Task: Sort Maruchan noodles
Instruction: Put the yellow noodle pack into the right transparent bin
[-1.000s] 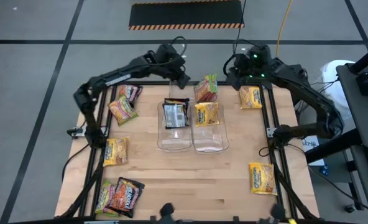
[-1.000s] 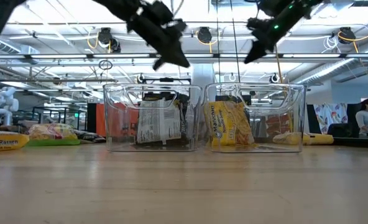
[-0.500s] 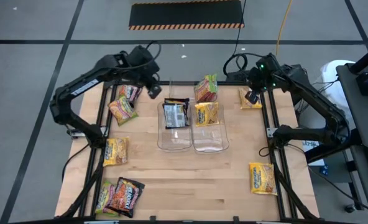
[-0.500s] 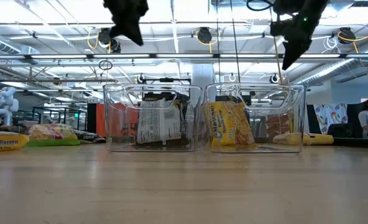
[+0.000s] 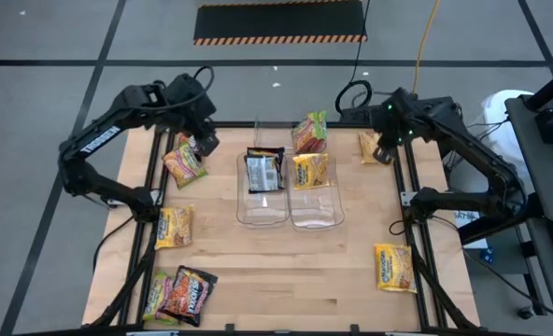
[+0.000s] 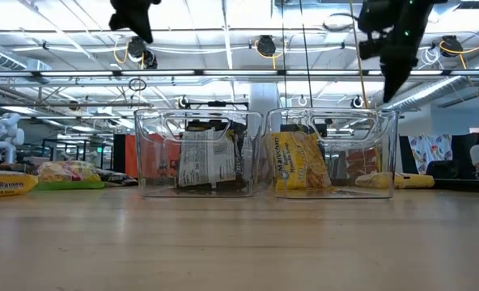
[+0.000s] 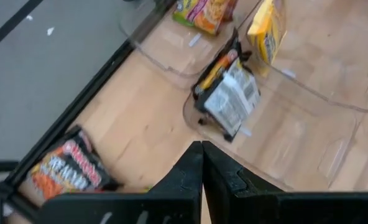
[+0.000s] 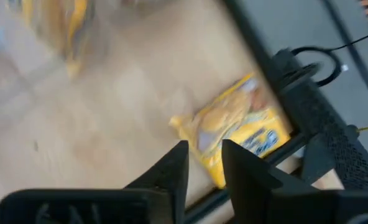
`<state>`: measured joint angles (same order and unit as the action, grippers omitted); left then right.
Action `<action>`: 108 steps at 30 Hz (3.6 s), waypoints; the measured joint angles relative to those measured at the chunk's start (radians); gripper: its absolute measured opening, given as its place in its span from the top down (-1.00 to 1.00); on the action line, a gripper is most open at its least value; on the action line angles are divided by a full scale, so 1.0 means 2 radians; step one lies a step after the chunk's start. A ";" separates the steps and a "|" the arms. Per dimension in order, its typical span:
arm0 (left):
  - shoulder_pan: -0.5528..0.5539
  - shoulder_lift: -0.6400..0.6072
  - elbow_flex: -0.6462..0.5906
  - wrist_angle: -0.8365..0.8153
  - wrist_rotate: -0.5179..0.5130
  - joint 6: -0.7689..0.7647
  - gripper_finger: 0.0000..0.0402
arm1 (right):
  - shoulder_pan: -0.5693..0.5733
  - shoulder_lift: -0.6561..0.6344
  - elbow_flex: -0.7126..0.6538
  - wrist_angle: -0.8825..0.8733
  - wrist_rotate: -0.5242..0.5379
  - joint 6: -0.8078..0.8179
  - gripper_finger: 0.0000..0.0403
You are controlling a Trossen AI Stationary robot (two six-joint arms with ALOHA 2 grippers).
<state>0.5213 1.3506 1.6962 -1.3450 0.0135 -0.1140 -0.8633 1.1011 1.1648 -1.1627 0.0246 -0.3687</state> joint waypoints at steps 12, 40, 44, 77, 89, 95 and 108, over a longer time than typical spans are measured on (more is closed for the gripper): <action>-0.001 -0.045 0.000 -0.027 -0.033 -0.030 0.96 | 0.039 0.000 -0.157 0.089 0.014 -0.128 0.49; -0.001 -0.052 0.000 -0.052 -0.034 -0.053 0.96 | 0.056 0.000 -0.318 0.321 0.094 -0.215 0.49; -0.001 -0.052 0.000 -0.052 -0.034 -0.054 0.96 | 0.050 0.000 -0.332 0.342 0.094 -0.220 0.49; -0.001 -0.051 0.000 -0.060 -0.034 -0.075 0.96 | 0.017 0.078 -0.329 0.452 0.118 -0.145 1.00; -0.001 -0.051 0.000 -0.060 -0.034 -0.066 0.96 | 0.032 0.038 -0.235 0.322 0.117 -0.073 1.00; -0.001 -0.051 0.000 -0.060 -0.034 -0.062 0.96 | 0.051 -0.019 -0.223 0.296 0.134 -0.034 1.00; -0.001 -0.051 0.000 -0.060 -0.034 -0.049 0.96 | 0.113 -0.122 -0.160 0.185 0.228 0.023 1.00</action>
<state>0.5198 1.2476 1.6955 -1.4643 -0.0547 -0.2126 -0.6365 0.8573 0.8454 -0.7921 0.4801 -0.3222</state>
